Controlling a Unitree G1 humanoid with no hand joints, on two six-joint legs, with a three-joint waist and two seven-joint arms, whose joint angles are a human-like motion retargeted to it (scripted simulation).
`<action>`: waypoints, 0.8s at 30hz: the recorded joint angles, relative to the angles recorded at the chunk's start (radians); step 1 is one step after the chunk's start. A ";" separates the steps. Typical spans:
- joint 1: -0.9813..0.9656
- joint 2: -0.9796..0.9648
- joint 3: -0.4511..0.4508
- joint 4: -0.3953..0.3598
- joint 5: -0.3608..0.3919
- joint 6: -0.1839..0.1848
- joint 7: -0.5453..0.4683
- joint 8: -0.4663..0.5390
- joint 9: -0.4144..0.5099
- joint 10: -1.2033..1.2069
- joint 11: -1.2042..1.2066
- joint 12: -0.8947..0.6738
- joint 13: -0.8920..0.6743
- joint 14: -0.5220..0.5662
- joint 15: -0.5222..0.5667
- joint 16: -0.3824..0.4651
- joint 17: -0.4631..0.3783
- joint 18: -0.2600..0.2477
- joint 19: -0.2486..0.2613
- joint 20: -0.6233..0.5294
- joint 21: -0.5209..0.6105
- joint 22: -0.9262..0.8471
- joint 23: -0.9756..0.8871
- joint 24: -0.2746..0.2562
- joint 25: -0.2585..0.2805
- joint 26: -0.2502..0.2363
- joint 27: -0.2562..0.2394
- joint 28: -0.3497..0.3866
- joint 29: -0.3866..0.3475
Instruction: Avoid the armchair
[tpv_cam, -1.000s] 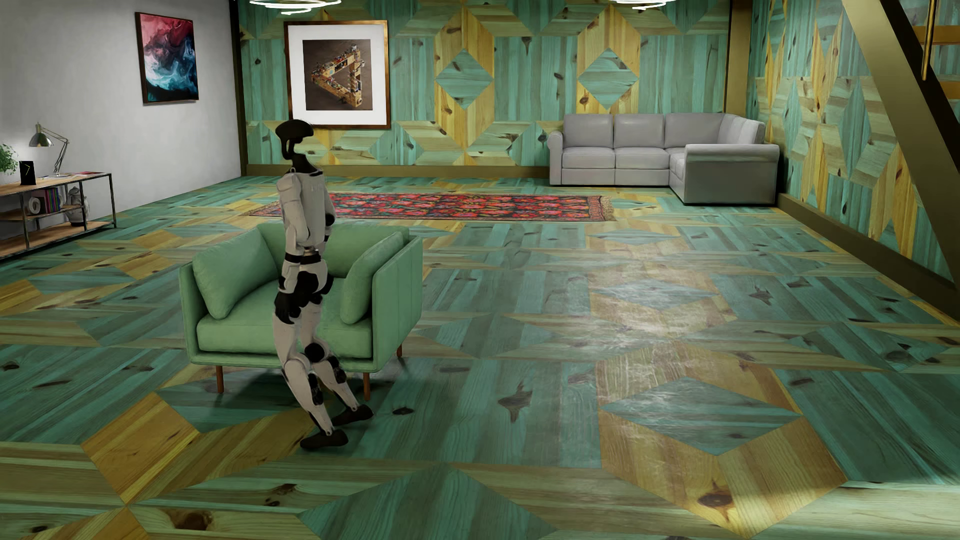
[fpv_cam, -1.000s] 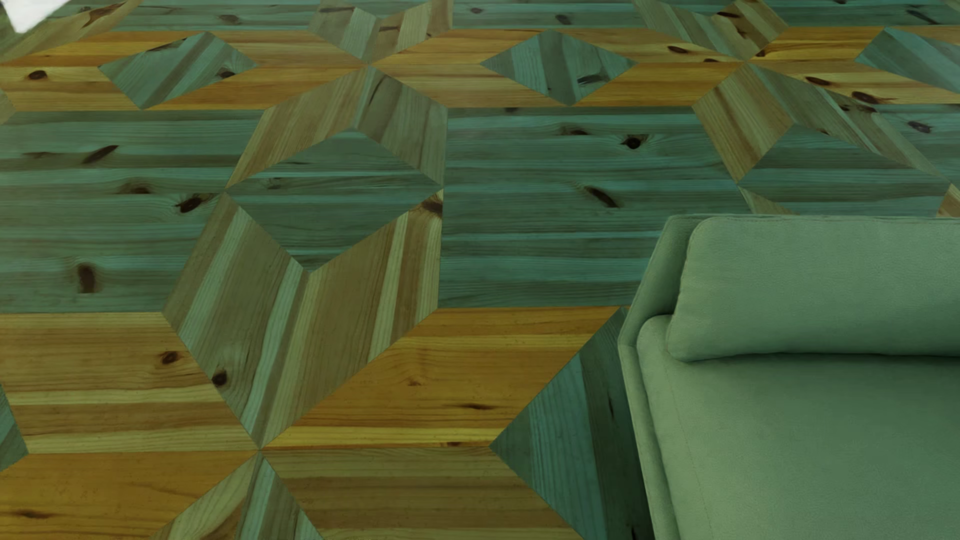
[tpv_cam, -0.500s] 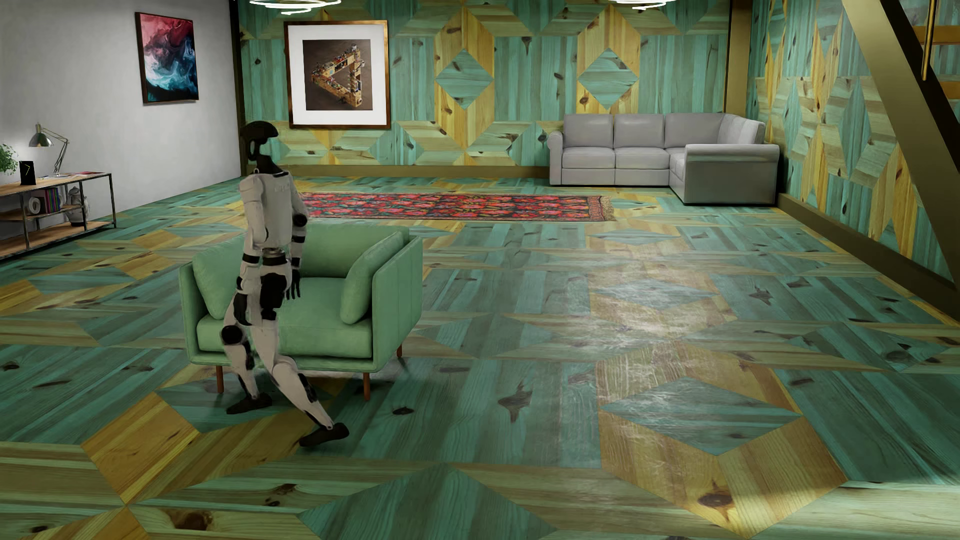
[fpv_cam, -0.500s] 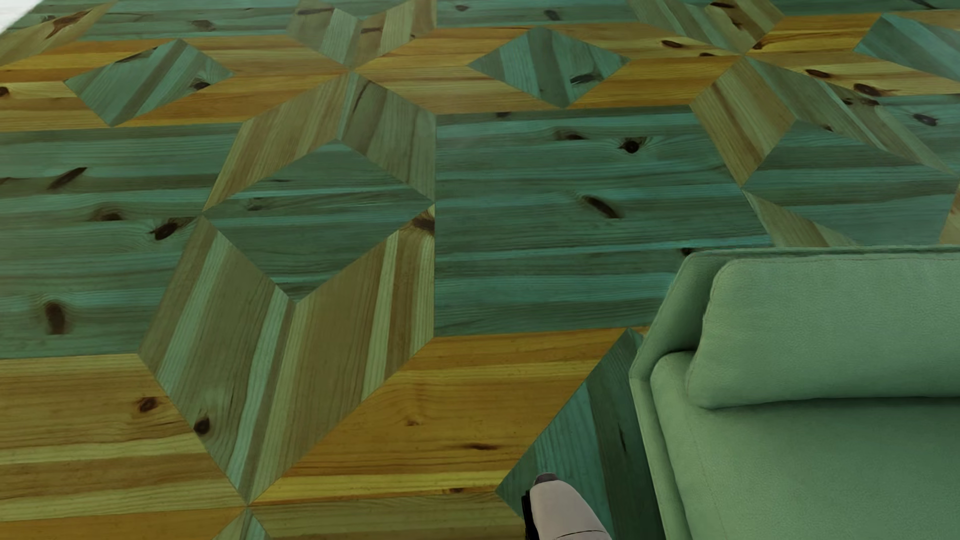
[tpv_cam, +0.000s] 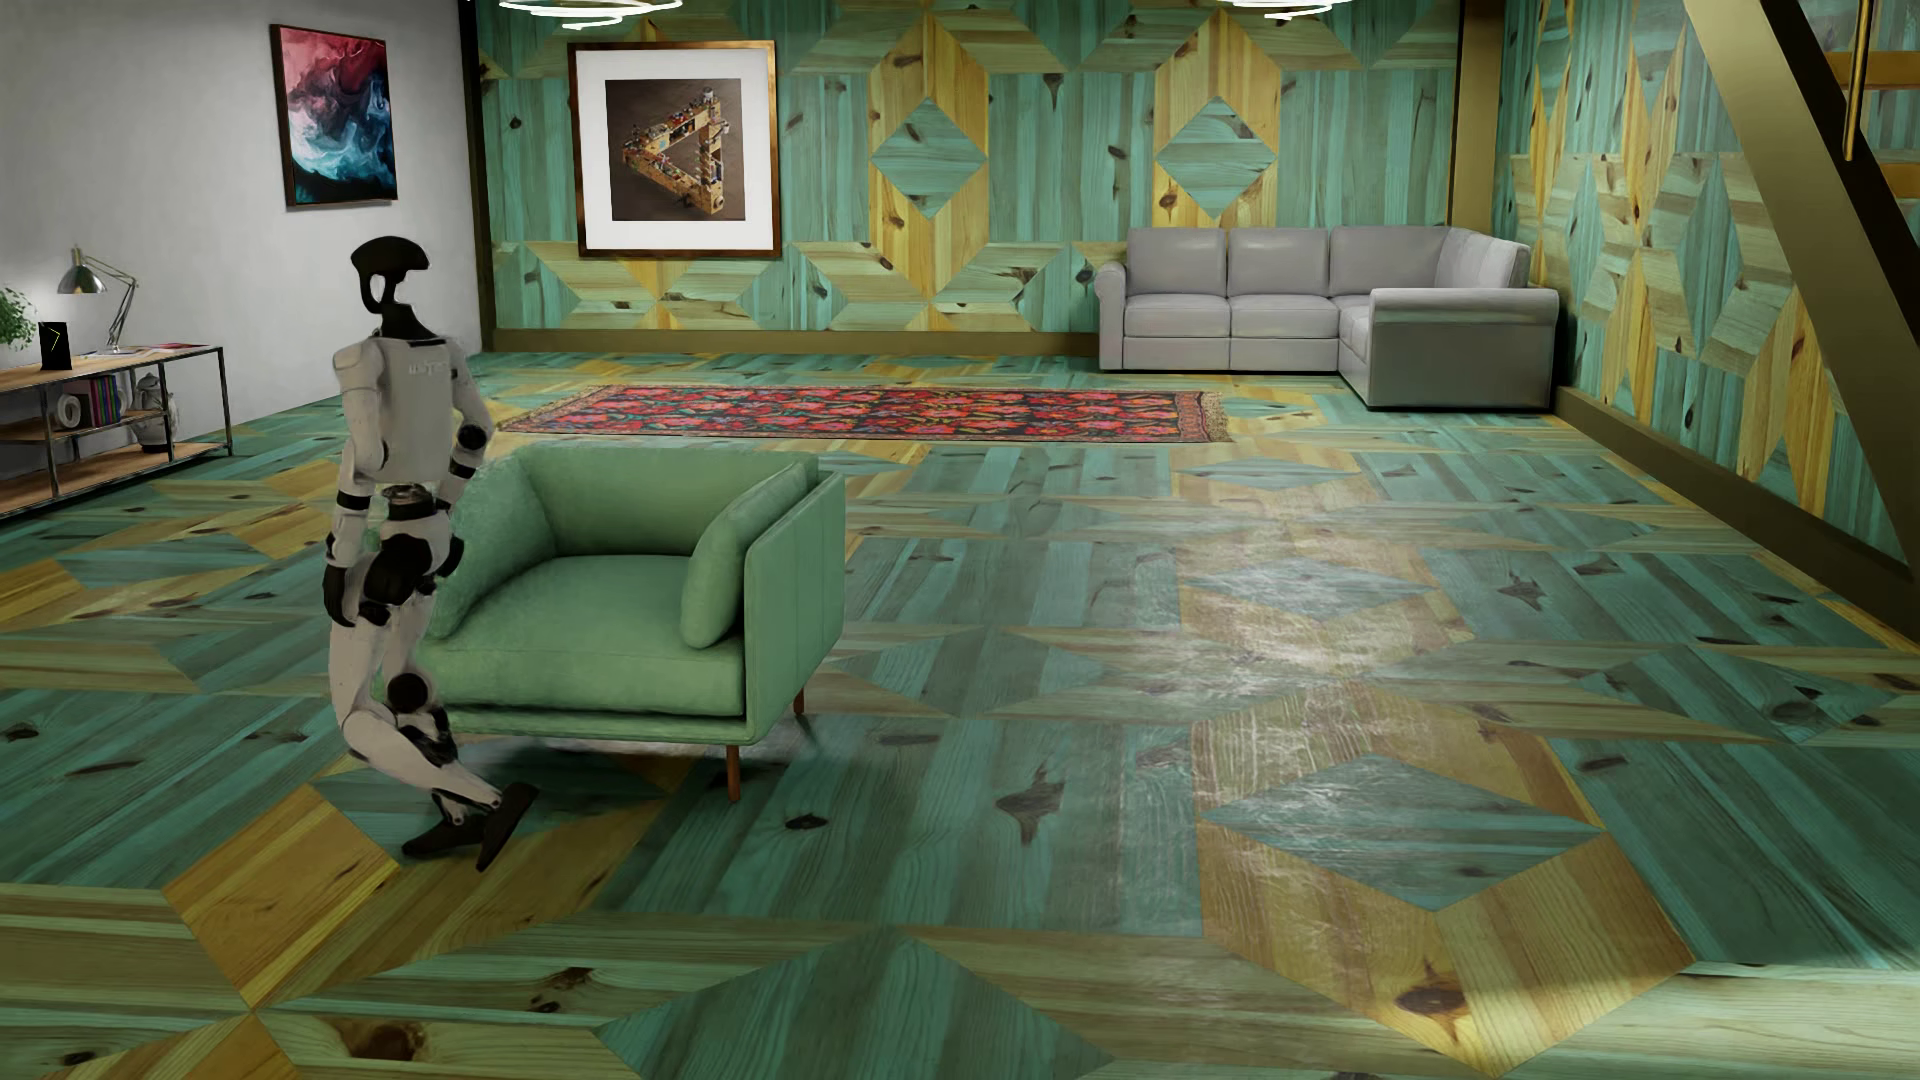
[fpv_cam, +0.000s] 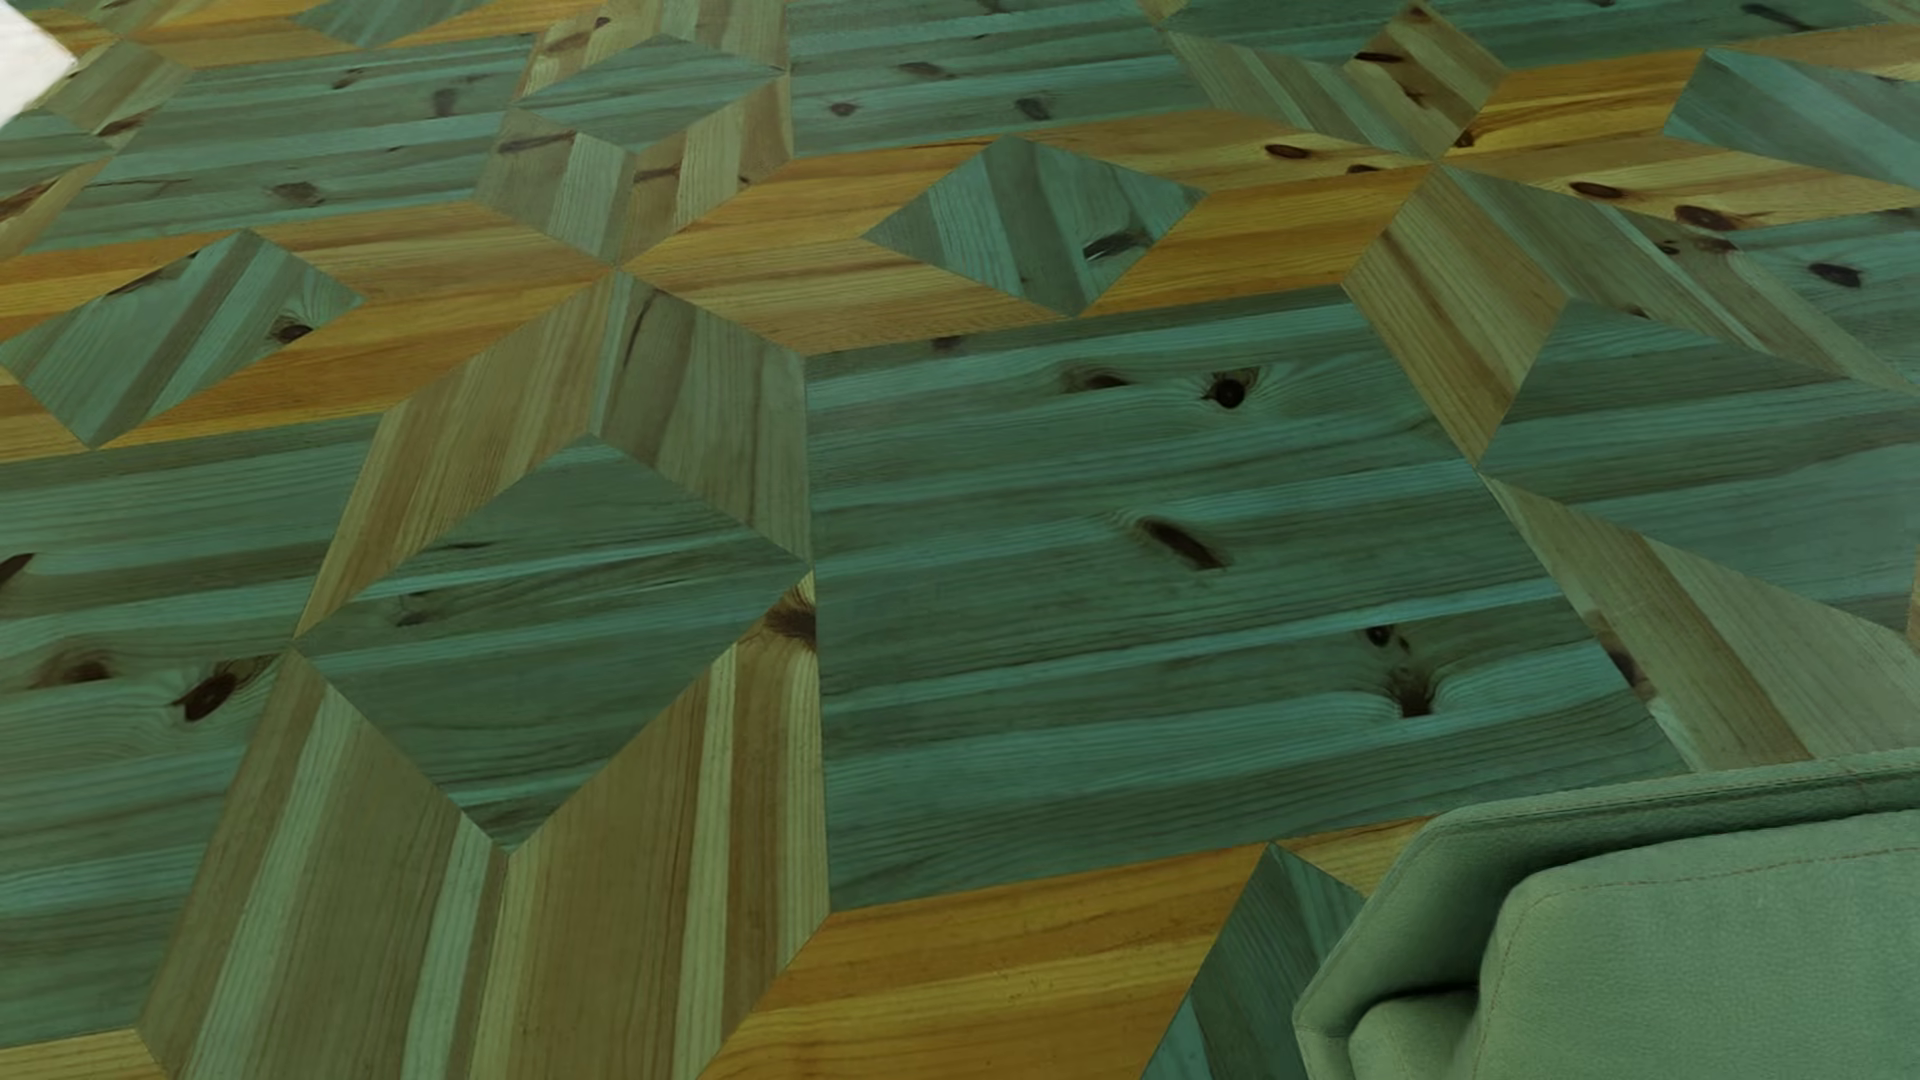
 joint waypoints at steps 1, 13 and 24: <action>-0.051 0.033 0.036 0.006 0.009 -0.017 0.000 0.000 -0.002 0.010 0.000 -0.009 -0.013 0.049 -0.007 0.014 0.003 0.000 0.000 0.041 -0.018 0.006 -0.054 0.000 0.000 0.000 0.000 0.000 0.000; -0.173 0.356 0.193 -0.065 -0.058 -0.089 0.000 0.000 0.007 -0.781 0.004 0.015 0.004 -0.078 -0.139 0.030 0.016 0.000 0.000 0.151 0.053 0.042 0.137 0.000 0.000 0.000 0.000 0.000 0.000; 0.066 -0.213 -0.029 -0.114 -0.161 -0.108 0.000 0.000 0.003 -0.772 0.952 0.057 0.109 -0.081 -0.097 0.027 0.013 0.000 0.000 -0.016 0.027 0.094 0.266 0.000 0.000 0.000 0.000 0.000 0.000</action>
